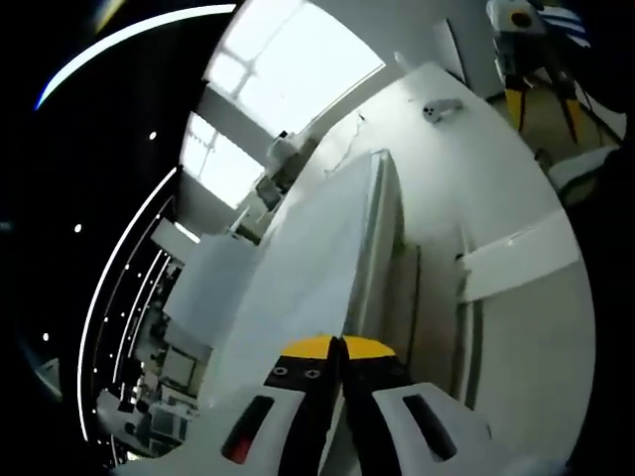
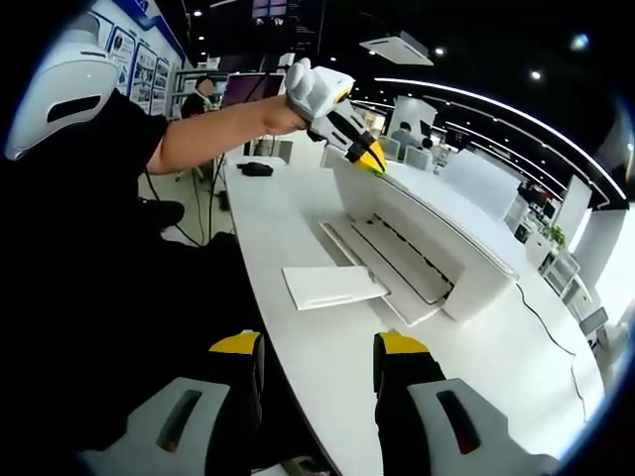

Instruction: Remove the paper from the printer output slot and place it on top of the printer

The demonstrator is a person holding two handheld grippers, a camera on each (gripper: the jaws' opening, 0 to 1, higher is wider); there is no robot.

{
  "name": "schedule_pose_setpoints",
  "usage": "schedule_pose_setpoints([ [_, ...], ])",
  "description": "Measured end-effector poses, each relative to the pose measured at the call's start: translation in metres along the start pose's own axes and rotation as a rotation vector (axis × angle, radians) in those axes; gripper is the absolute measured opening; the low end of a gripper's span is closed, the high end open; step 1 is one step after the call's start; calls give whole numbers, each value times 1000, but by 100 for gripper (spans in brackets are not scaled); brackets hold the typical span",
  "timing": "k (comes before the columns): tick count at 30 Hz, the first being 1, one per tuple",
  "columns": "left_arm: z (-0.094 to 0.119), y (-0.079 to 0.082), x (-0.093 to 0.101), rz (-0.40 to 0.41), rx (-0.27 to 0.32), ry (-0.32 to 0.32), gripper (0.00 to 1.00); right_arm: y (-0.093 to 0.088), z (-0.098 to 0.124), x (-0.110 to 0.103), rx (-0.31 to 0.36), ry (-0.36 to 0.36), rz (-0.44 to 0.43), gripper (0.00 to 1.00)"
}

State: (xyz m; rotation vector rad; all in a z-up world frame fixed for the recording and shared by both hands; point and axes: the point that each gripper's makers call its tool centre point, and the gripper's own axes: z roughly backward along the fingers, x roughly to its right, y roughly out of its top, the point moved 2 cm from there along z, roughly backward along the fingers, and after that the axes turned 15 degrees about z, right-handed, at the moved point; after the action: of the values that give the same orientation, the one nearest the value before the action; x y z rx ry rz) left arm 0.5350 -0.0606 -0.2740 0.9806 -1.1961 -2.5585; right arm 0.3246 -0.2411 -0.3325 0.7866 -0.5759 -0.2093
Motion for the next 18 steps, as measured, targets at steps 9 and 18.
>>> schedule_pose_setpoints([
  [9, 0, -2, -10, 8, -35, 33, 5, 1, -1, -1, 0, 4, 2, 40],
  [18, 3, -9, -18, 32, -62, 58, 5, -1, -2, -2, -2, 6, -2, 40],
])
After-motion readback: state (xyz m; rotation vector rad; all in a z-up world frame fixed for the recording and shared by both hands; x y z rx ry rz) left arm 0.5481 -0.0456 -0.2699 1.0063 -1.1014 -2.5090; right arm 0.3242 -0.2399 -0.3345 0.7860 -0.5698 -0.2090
